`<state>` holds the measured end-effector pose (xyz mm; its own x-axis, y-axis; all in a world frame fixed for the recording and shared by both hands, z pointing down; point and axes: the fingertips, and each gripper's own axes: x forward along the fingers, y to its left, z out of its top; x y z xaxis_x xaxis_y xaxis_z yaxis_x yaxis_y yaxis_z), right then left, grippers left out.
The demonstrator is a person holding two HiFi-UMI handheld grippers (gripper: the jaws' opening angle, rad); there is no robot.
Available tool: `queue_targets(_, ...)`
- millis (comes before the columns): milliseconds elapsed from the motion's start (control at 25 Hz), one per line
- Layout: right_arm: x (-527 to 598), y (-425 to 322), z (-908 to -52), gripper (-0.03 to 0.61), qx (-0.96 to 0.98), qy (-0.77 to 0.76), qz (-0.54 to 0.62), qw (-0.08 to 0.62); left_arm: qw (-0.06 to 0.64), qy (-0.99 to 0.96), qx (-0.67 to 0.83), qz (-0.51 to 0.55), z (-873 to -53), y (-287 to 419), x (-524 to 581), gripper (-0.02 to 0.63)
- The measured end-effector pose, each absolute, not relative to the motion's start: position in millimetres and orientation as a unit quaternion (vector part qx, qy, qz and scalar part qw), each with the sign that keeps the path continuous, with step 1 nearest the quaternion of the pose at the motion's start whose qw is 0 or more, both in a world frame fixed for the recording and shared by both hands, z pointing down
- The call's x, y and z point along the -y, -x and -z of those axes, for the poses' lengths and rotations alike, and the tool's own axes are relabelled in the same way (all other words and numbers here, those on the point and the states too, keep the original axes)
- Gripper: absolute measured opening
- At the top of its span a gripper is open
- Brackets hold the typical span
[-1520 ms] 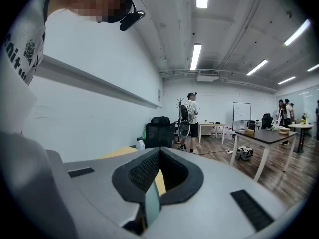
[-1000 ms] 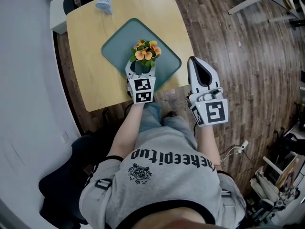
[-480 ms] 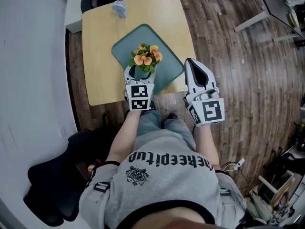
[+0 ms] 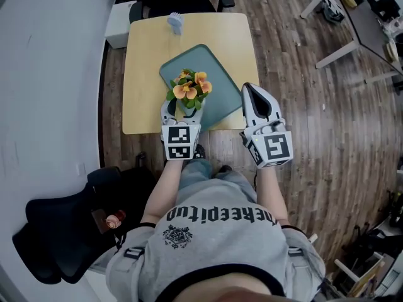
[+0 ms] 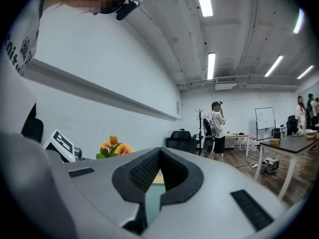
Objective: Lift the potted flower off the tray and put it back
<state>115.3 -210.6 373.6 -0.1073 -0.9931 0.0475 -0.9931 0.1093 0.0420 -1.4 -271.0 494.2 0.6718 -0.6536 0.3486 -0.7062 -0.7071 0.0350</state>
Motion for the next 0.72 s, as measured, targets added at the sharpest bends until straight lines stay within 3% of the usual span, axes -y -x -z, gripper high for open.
queue_targets(720, 151.8, -101.5, -344.7, 0.002, 0.770, -0.638, 0.028, 0.006, 0.057, -0.896, 0.432, -0.086, -412.8, 45.7, 200.0, 0.336)
